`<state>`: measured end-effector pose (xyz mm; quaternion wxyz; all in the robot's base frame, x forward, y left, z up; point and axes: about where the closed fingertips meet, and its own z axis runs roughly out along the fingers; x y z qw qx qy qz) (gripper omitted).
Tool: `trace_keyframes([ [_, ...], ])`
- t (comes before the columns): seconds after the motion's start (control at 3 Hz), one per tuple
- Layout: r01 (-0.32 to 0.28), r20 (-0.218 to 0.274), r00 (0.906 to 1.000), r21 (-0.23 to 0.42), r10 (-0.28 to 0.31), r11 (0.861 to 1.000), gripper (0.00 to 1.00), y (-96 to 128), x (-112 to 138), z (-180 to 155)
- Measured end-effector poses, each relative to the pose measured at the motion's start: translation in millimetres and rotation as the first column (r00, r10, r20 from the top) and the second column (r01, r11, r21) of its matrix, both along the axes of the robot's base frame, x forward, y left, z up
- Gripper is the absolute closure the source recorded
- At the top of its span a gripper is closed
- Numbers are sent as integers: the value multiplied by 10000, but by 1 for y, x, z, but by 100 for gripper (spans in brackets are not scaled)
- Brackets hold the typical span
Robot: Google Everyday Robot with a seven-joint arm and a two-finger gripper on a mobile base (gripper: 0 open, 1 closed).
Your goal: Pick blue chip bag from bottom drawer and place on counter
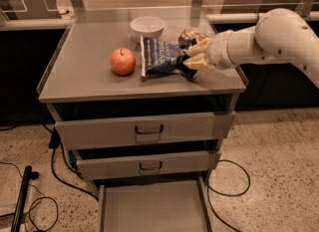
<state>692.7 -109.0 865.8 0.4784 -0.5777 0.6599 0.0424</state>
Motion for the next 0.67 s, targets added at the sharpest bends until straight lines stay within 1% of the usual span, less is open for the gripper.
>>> trace_keyframes([
  [0.33, -1, -1, 10000, 0, 1, 10000, 0, 0, 0, 0],
  [0.67, -2, -1, 10000, 0, 2, 10000, 0, 0, 0, 0],
])
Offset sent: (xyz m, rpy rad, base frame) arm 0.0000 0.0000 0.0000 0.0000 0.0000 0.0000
